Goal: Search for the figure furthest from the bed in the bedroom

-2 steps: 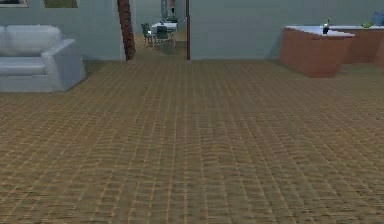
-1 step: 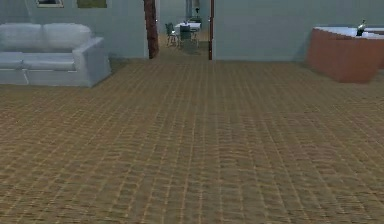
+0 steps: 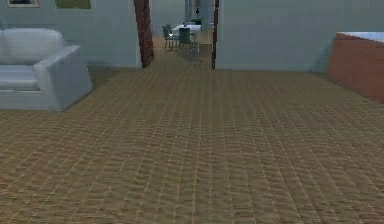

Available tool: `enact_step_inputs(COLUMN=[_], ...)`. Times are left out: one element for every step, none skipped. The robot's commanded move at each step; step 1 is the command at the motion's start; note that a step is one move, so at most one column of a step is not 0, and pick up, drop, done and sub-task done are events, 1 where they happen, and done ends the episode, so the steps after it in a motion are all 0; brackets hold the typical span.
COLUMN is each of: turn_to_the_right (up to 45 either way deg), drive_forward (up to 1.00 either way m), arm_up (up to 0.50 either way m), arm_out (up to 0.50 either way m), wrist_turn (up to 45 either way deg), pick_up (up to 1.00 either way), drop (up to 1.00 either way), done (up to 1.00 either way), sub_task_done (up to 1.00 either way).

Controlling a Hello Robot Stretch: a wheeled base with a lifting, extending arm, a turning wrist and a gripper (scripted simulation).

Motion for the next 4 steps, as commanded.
enact_step_inputs(turn_to_the_right=[0.0,0.0,0.0,0.0], drive_forward=[1.0,1.0,1.0,1.0], arm_up=[0.0,0.0,0.0,0.0], arm_out=[0.0,0.0,0.0,0.0], wrist_turn=[0.0,0.0,0.0,0.0], pick_up=[0.0,0.0,0.0,0.0], drop=[0.0,0.0,0.0,0.0], done=[0.0,0.0,0.0,0.0], sub_task_done=[0.0,0.0,0.0,0.0])
